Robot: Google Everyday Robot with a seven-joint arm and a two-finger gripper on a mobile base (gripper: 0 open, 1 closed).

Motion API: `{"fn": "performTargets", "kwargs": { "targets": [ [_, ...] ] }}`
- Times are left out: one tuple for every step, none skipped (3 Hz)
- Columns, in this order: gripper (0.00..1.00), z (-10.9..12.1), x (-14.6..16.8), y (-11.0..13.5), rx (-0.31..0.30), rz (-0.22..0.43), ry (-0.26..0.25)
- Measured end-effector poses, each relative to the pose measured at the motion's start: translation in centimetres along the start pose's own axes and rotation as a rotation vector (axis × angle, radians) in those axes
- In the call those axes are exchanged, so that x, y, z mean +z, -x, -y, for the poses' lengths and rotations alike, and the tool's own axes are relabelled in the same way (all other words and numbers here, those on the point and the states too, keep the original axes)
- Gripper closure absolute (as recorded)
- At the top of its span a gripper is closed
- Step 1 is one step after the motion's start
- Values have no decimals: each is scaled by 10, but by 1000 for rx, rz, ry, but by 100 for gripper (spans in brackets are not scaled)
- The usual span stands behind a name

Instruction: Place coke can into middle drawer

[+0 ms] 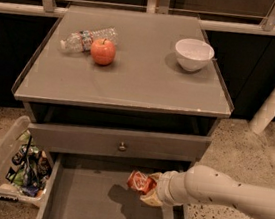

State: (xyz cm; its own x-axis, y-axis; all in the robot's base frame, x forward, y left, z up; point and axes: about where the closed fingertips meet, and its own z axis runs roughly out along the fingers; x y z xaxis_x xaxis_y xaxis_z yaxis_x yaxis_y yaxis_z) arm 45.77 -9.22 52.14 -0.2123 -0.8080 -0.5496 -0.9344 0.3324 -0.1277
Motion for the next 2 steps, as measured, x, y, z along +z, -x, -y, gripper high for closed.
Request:
{"fn": "performTargets", "kwargs": {
  "targets": [
    [100,4,20,1,-26,49,12],
    [100,17,55,-6,-27,138,4]
  ]
}}
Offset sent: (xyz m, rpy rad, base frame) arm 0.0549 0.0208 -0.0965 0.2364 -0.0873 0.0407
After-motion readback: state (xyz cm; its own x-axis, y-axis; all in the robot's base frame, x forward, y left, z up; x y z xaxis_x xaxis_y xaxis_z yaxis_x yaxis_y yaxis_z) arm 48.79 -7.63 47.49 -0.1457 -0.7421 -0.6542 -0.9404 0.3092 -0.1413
